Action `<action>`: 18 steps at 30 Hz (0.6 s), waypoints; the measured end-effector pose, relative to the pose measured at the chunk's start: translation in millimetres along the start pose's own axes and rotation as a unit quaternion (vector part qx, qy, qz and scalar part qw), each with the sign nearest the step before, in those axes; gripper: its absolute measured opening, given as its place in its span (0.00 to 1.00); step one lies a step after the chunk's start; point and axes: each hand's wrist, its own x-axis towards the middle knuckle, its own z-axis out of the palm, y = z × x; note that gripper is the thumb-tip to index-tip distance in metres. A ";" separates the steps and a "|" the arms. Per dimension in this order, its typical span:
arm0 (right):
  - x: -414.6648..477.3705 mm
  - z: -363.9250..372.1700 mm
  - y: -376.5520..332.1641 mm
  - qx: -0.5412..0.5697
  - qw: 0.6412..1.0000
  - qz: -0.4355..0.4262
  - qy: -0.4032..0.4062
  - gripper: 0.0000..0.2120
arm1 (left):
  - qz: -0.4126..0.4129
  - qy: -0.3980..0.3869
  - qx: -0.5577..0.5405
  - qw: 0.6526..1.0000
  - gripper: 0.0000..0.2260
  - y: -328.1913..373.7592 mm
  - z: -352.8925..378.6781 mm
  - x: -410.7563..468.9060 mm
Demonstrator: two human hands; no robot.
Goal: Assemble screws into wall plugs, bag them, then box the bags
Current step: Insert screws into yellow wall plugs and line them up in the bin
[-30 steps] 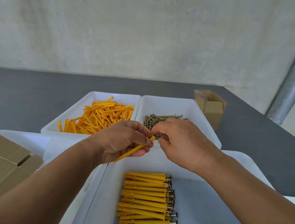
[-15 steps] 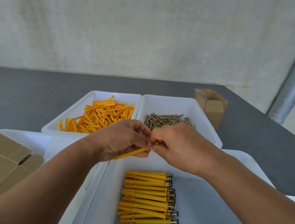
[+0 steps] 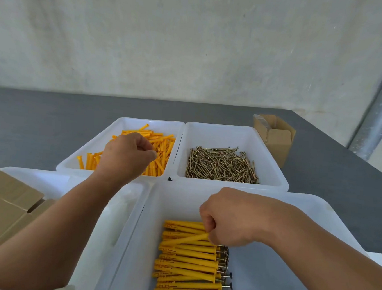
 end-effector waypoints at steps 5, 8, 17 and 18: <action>3.1 4.4 -1.8 -0.013 1.000 -0.009 -0.027 0.10 | 0.008 0.019 0.209 0.978 0.09 -20.7 4.5 8.5; 2.2 3.0 0.4 0.001 0.999 -0.021 -0.031 0.12 | -0.026 -0.019 0.282 0.959 0.19 -33.5 6.3 12.7; 15.2 -8.2 39.4 0.152 0.947 0.085 0.269 0.14 | -0.091 -0.107 0.379 0.915 0.37 -47.5 11.6 19.7; 19.2 -5.0 48.1 0.154 0.939 0.113 0.286 0.16 | -0.094 -0.108 0.379 0.914 0.37 -48.2 11.4 20.4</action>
